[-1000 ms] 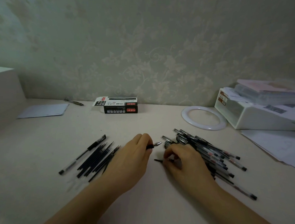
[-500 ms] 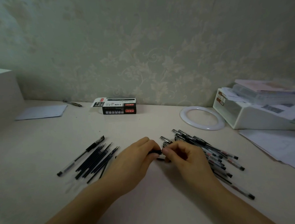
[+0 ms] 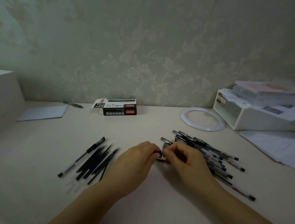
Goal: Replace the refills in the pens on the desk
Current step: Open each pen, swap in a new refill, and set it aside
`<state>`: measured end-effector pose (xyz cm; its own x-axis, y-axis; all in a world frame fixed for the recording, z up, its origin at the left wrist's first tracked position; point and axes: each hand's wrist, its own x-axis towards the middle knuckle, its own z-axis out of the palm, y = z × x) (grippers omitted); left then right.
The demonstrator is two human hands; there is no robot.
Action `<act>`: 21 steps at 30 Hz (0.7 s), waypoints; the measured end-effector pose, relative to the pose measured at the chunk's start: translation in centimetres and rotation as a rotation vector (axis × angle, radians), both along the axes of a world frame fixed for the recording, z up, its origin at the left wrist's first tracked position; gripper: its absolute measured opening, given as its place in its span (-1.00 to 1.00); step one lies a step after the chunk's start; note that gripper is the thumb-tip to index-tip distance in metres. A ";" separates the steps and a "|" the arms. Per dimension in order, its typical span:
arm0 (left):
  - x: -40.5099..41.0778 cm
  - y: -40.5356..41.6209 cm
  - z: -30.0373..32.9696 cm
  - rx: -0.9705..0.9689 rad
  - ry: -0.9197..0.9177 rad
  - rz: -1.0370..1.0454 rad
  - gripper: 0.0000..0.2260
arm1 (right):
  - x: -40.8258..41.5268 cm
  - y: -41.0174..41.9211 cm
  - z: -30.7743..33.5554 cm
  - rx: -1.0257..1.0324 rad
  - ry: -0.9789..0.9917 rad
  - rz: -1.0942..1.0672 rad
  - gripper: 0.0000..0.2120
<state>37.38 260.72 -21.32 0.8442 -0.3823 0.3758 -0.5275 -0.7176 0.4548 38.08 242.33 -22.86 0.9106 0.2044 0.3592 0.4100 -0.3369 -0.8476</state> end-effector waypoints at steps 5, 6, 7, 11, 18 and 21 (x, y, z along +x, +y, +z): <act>0.1 0.1 0.0 -0.030 0.010 0.019 -0.82 | 0.3 0.0 -0.2 0.035 0.022 0.007 -0.81; 0.1 0.1 0.1 -0.037 0.013 0.018 -0.82 | 0.3 0.1 -0.2 0.049 0.033 -0.008 -0.81; 0.1 0.1 0.1 -0.039 0.016 0.017 -0.82 | 0.3 0.1 -0.2 0.055 0.040 -0.023 -0.83; 0.1 0.0 0.0 -0.016 0.018 0.027 -0.82 | 0.4 -0.2 -0.1 0.085 0.038 -0.005 -0.94; 0.1 0.2 -0.2 -0.047 0.017 0.022 -0.84 | 0.4 0.1 -0.1 0.073 0.049 -0.029 -0.87; 0.2 0.1 -0.3 -0.049 0.010 0.018 -0.84 | 0.5 -0.1 -0.1 0.040 0.021 -0.019 -0.93</act>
<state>37.53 260.86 -21.66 0.8544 -0.3483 0.3856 -0.5101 -0.7038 0.4945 38.57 242.22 -22.93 0.9215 0.1726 0.3479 0.3861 -0.3102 -0.8687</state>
